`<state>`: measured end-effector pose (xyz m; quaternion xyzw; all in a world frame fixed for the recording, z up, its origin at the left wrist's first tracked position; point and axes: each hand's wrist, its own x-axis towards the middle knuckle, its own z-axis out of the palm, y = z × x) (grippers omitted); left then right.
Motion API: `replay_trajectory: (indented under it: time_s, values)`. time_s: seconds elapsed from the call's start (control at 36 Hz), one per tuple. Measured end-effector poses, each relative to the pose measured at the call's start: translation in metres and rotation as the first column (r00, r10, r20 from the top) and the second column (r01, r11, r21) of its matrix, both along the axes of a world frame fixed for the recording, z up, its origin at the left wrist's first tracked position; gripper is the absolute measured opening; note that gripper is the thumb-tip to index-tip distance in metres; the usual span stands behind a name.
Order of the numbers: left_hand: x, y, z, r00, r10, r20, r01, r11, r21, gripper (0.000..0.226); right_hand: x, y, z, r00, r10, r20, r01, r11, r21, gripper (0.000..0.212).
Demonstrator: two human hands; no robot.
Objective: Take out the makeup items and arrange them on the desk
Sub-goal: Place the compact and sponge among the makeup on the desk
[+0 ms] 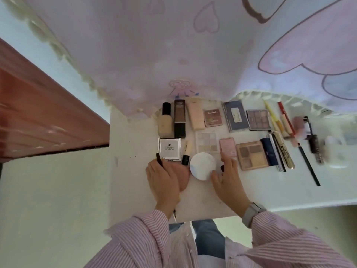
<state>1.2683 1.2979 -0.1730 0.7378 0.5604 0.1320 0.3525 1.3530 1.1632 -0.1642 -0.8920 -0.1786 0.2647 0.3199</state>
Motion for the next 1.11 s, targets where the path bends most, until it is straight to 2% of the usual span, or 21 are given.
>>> replay_trajectory:
  time_s: [0.08,0.14,0.22,0.39,0.44,0.5,0.58,0.67,0.72,0.83,0.92,0.97,1.03,1.06,1.11]
  values:
    - [0.002,0.003,0.015,0.996,-0.014,0.09,0.027,0.988,-0.153,0.021,-0.002,-0.011,-0.003,0.996,-0.084,-0.007,0.084,0.996,0.026,0.064]
    - [0.004,0.001,0.024,0.991,-0.049,0.128,0.082,0.961,-0.263,0.022,-0.003,-0.014,-0.004,0.997,-0.077,0.005,0.077,0.997,0.029,0.063]
    - [0.008,-0.005,0.031,0.977,-0.128,0.168,0.181,0.919,-0.351,0.02,-0.002,-0.016,-0.002,0.997,-0.074,0.018,0.073,0.996,0.053,0.06]
    - [0.016,-0.006,0.017,0.971,-0.192,0.141,0.236,0.857,-0.458,0.026,0.001,-0.014,0.001,0.992,-0.127,0.018,0.123,0.98,0.159,0.054]
    - [0.018,-0.007,0.018,0.967,-0.229,0.11,0.254,0.854,-0.453,0.027,0.001,-0.017,0.005,0.989,-0.143,0.05,0.132,0.974,0.182,0.046]
    - [0.022,-0.008,0.025,0.963,-0.24,0.12,0.268,0.845,-0.463,0.028,0.001,-0.022,0.013,0.989,-0.147,0.013,0.141,0.966,0.217,0.035]
    - [0.028,-0.01,0.034,0.964,-0.216,0.158,0.266,0.82,-0.507,0.029,-0.001,-0.029,0.026,0.997,-0.007,-0.079,0.024,0.978,0.207,0.026]
    - [0.037,-0.016,0.047,0.964,-0.103,0.244,0.234,0.765,-0.6,0.028,-0.003,-0.034,0.036,0.978,0.14,-0.157,-0.119,0.984,0.133,0.029]
    - [0.042,-0.022,0.056,0.948,-0.073,0.308,0.26,0.735,-0.626,0.027,-0.005,-0.035,0.04,0.967,0.203,-0.156,-0.19,0.978,0.09,0.029]
    - [0.05,-0.031,0.064,0.929,-0.12,0.351,0.325,0.718,-0.615,0.026,-0.006,-0.039,0.039,0.98,0.175,-0.098,-0.169,0.984,0.062,0.028]
    - [0.052,-0.037,0.06,0.907,-0.312,0.282,0.417,0.76,-0.499,0.026,-0.005,-0.049,0.035,0.999,0.045,-0.027,-0.043,0.996,0.073,0.024]
    - [0.048,-0.041,0.053,0.874,-0.455,0.17,0.486,0.822,-0.296,0.025,-0.002,-0.058,0.029,0.993,-0.115,-0.004,0.115,0.991,0.072,0.02]
    - [0.041,-0.042,0.046,0.84,-0.542,0.003,0.541,0.838,-0.077,0.03,0.002,-0.068,0.019,0.969,-0.248,0.01,0.248,0.968,0.028,0.022]
    - [0.038,-0.042,0.043,0.803,-0.587,-0.1,0.59,0.807,0.0,0.034,0.004,-0.072,0.015,0.957,-0.29,0.01,0.29,0.957,0.004,0.023]
    - [0.031,-0.042,0.033,0.686,-0.662,-0.303,0.702,0.711,0.037,0.044,0.007,-0.077,0.008,0.945,-0.327,-0.01,0.326,0.945,-0.021,0.026]
